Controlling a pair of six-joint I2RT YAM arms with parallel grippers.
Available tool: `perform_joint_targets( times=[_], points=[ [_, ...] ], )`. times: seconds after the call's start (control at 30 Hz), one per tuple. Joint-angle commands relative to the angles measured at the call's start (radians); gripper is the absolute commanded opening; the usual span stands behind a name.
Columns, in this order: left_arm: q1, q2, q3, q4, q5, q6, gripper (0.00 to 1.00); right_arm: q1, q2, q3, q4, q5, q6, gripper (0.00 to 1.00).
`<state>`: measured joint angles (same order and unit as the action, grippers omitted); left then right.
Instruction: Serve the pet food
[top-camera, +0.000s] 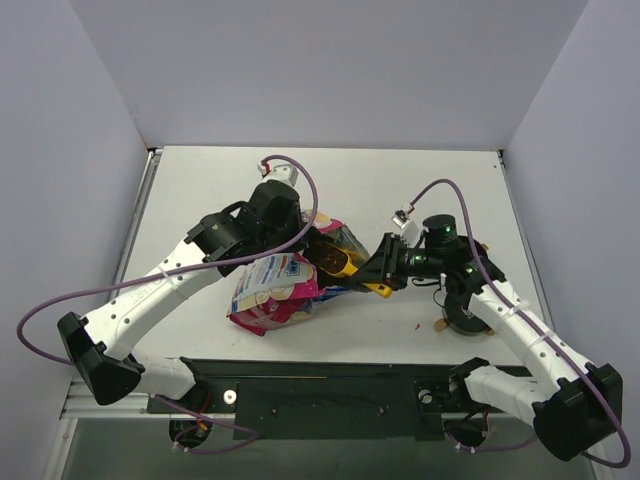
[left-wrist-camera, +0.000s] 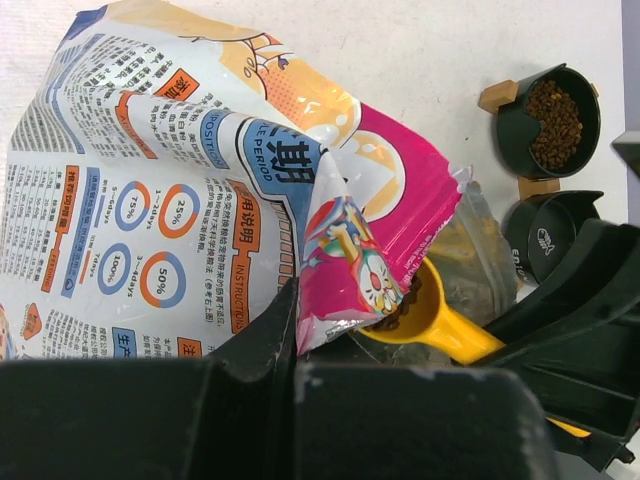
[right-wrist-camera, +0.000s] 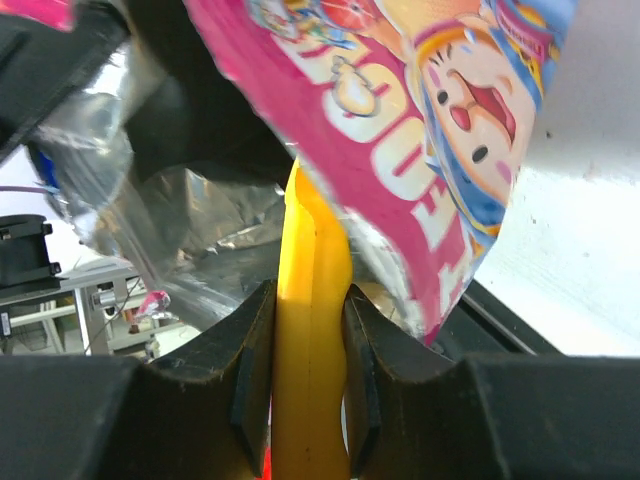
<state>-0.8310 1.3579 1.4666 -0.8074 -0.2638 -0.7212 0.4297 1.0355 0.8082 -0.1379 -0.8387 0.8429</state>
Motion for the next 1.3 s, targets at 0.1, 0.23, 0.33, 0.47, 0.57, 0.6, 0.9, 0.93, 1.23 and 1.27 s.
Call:
perform_joint_targets(
  times=[0.1, 0.23, 0.33, 0.47, 0.57, 0.6, 0.9, 0.93, 1.23, 1.27],
  points=[
    [0.006, 0.018, 0.052, 0.096, -0.005, 0.005, 0.0, -0.052, -0.05, -0.039, 0.087, -0.016, 0.047, 0.0],
    [0.006, 0.027, 0.06, 0.102, 0.008, 0.009, 0.0, -0.058, -0.092, -0.037, 0.179, -0.045, 0.113, 0.0],
    [0.006, 0.027, 0.058, 0.097, 0.005, 0.009, 0.0, -0.078, -0.08, -0.047, 0.141, -0.022, 0.093, 0.0],
    [0.006, 0.027, 0.047, 0.128, 0.018, 0.003, 0.0, -0.06, -0.076, -0.194, 0.34, -0.049, 0.237, 0.0],
    [0.006, 0.037, 0.067, 0.103, 0.023, 0.012, 0.0, -0.065, -0.17, -0.147, 0.344, -0.049, 0.24, 0.0],
    [0.006, 0.035, 0.067, 0.103, 0.021, 0.014, 0.0, -0.069, -0.172, -0.138, 0.318, -0.056, 0.216, 0.0],
    [0.006, 0.026, 0.071, 0.086, 0.032, 0.022, 0.0, -0.065, -0.196, -0.233, 0.381, 0.028, 0.264, 0.0],
    [0.006, 0.017, 0.066, 0.089, 0.031, 0.02, 0.0, -0.06, -0.199, -0.221, 0.304, 0.027, 0.201, 0.0],
    [0.007, 0.017, 0.075, 0.083, 0.038, 0.034, 0.0, -0.085, -0.18, -0.267, 0.517, -0.126, 0.314, 0.0],
    [0.009, 0.018, 0.075, 0.086, 0.038, 0.034, 0.0, -0.086, -0.183, -0.264, 0.52, -0.135, 0.306, 0.0]
  ],
)
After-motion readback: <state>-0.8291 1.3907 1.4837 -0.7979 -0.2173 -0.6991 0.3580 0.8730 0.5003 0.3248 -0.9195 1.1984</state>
